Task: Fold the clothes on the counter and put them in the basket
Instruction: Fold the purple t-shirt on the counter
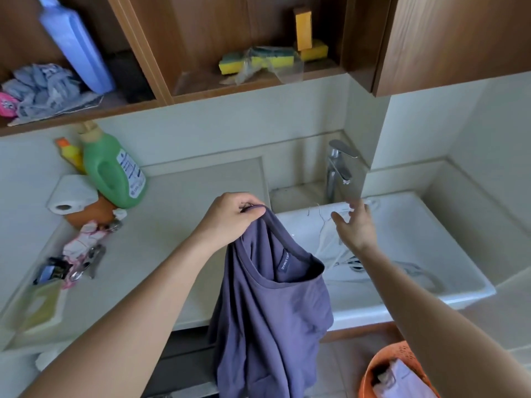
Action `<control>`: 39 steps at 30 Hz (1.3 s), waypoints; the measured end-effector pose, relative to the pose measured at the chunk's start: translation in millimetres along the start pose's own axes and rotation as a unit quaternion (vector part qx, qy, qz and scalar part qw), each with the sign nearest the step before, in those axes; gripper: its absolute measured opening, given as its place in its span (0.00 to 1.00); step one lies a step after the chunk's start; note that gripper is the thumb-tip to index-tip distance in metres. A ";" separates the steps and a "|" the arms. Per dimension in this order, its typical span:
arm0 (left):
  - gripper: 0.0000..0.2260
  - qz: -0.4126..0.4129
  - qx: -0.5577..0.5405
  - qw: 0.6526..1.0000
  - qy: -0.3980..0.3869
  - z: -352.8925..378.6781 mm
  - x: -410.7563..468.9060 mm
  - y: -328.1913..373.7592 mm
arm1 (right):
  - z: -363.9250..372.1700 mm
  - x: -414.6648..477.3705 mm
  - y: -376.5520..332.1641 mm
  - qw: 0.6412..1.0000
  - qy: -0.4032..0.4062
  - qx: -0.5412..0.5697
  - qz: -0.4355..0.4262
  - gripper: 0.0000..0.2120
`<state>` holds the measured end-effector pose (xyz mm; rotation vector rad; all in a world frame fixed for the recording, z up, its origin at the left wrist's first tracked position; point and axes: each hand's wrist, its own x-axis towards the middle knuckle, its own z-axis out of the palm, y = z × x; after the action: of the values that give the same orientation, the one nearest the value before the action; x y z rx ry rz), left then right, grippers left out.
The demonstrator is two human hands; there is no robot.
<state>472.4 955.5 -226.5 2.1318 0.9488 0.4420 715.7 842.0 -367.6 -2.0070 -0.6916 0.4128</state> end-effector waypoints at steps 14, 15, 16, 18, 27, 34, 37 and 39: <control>0.05 0.086 0.108 0.984 0.115 -98.6 -159.4 -40.3 | 0.2 -152.8 -84.4 0.905 -0.193 -0.322 -0.200 0.06; 0.04 0.090 0.127 0.980 0.124 -111.7 -177.4 -46.2 | -6.2 -165.7 -100.1 0.900 -0.190 -0.337 -0.200 0.09; 0.03 0.091 0.139 0.977 0.137 -125.5 -195.8 -52.1 | -12.1 -182.0 -118.7 0.900 -0.192 -0.341 -0.194 0.11; 0.03 0.083 0.165 0.968 0.168 -150.6 -229.5 -59.3 | -19.7 -213.8 -154.5 0.917 -0.191 -0.307 -0.171 0.11; 0.14 0.107 0.136 0.945 0.277 -237.5 -295.3 -37.1 | -42.9 -288.5 -289.5 0.961 -0.223 0.038 -0.161 0.23; 0.10 0.145 -0.006 0.985 0.096 -260.1 -269.6 -38.9 | -46.6 -243.9 -303.4 0.968 -0.112 0.026 -0.222 0.13; 0.12 0.067 -0.066 0.996 0.007 -261.2 -223.0 -71.2 | -24.7 -199.8 -279.7 0.966 -0.143 -0.027 -0.214 0.05; 0.15 -0.019 -0.094 0.995 -0.032 -259.1 -182.2 -100.7 | -3.8 -166.1 -264.3 0.963 -0.163 -0.043 -0.209 0.09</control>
<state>155.8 992.7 -132.8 1.9445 0.8744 0.4246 507.2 841.7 -135.3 -1.8223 -1.3296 0.4673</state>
